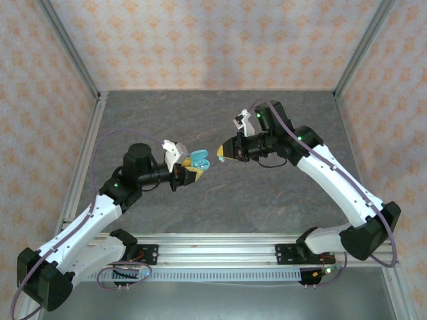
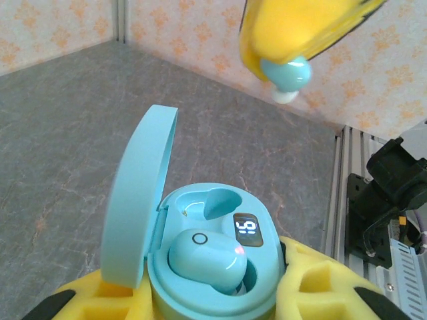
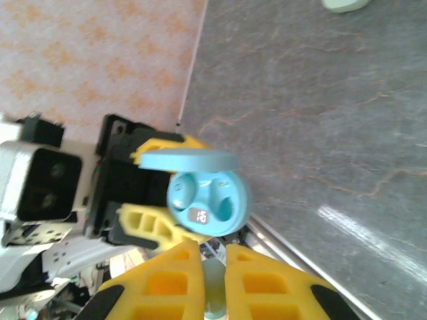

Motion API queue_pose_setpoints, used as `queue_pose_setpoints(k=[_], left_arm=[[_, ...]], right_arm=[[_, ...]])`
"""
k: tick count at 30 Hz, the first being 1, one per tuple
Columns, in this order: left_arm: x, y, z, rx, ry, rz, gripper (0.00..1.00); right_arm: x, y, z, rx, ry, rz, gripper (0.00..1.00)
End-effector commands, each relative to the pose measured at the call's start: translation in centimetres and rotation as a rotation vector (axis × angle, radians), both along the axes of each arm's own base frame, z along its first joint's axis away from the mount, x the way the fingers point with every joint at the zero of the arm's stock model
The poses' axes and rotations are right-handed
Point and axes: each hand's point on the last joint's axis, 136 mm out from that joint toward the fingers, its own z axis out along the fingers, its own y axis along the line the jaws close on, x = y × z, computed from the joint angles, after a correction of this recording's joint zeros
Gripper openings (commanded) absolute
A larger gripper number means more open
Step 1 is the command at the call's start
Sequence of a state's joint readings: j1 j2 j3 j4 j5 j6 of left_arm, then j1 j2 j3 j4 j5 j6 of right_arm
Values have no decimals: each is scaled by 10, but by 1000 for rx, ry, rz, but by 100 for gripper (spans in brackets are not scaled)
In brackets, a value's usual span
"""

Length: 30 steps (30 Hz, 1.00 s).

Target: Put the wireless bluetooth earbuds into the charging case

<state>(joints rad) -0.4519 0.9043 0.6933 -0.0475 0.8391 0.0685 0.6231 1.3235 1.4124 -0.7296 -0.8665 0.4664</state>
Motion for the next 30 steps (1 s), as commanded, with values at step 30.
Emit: queue_pose_setpoints(k=[30], left_arm=[[-8,-15,36,-97,-21,-97,0]], right_arm=[[-3,32,1,90,-27,17,12]])
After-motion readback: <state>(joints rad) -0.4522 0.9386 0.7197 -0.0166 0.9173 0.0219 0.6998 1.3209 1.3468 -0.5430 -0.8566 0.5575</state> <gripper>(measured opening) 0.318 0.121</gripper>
